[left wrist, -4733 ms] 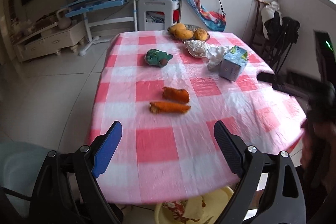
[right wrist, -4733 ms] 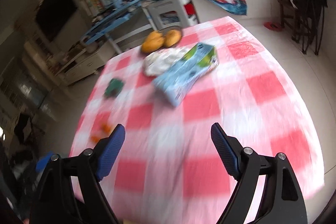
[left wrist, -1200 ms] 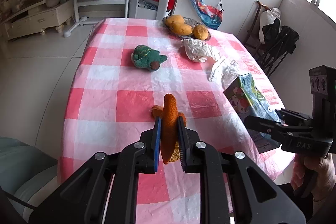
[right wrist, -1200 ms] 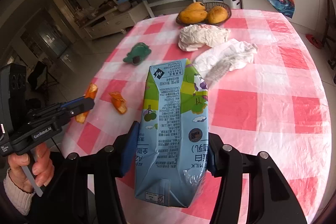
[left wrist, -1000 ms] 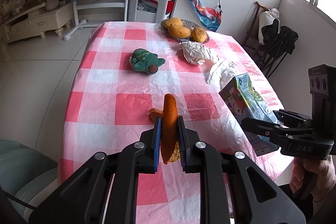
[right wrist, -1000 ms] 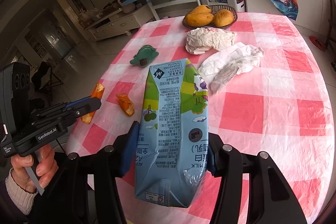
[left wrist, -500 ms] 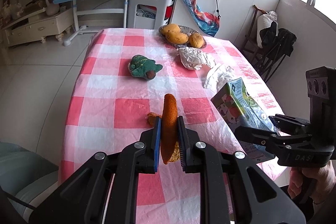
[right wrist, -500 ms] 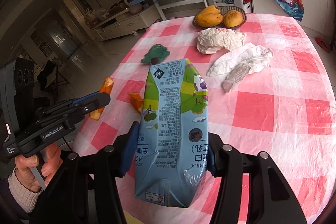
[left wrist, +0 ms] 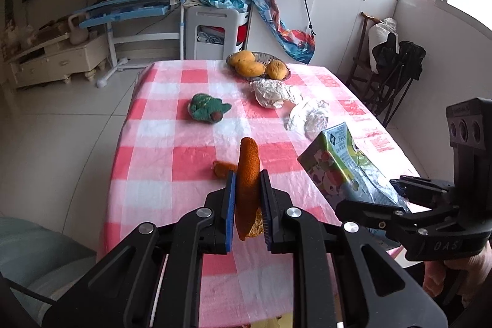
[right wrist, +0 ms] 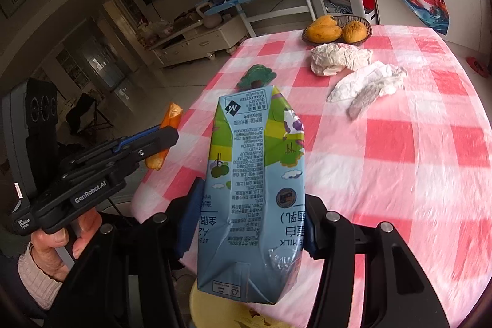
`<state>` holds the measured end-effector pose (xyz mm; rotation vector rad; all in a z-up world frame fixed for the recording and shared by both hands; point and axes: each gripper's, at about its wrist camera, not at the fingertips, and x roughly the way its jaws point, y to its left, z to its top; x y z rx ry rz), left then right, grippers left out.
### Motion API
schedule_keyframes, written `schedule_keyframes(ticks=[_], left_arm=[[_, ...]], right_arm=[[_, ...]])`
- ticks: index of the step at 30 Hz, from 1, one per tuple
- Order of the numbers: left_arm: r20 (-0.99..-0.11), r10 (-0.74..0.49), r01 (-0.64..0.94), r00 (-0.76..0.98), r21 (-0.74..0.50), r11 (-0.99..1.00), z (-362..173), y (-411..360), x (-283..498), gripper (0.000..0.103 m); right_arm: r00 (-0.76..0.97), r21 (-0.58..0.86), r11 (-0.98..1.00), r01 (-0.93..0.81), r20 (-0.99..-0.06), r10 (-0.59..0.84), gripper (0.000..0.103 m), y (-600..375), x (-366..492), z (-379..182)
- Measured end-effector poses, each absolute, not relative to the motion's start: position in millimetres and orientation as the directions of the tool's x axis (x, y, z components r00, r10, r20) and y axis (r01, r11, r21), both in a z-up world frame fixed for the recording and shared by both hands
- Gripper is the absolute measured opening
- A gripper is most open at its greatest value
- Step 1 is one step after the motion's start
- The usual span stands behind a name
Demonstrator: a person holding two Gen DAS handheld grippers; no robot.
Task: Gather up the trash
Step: 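Lift the peel with the left gripper while the right gripper carries the carton toward the bucket, then open the right gripper over the yellow bucket while the left gripper drops the peel in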
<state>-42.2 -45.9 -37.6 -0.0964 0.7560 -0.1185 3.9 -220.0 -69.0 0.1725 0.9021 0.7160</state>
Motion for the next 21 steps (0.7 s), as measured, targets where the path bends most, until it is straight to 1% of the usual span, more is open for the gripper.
schedule_keyframes(ticks=[6,13,21], left_arm=[[-0.673,-0.132,0.067,0.728,-0.122,0.990,-38.5,-48.9,-64.1,0.015],[-0.671,-0.134,0.061,0.729,-0.132,0.989,-38.5,-48.1,-81.6,0.015],[-0.670,-0.135,0.060,0.730,-0.134,0.989,-38.5,-48.1,-91.0,0.015]], right_arm=[[0.405,0.437,0.752,-0.494,-0.650,0.643,0.054,-215.6,-27.2,-73.4],[0.366,0.439,0.744,-0.503,-0.672,0.644,0.054,-204.4,-67.5,-86.8],[0.278,0.384,0.741,-0.551,-0.753,0.597,0.054,-176.2,-101.3,-112.7]])
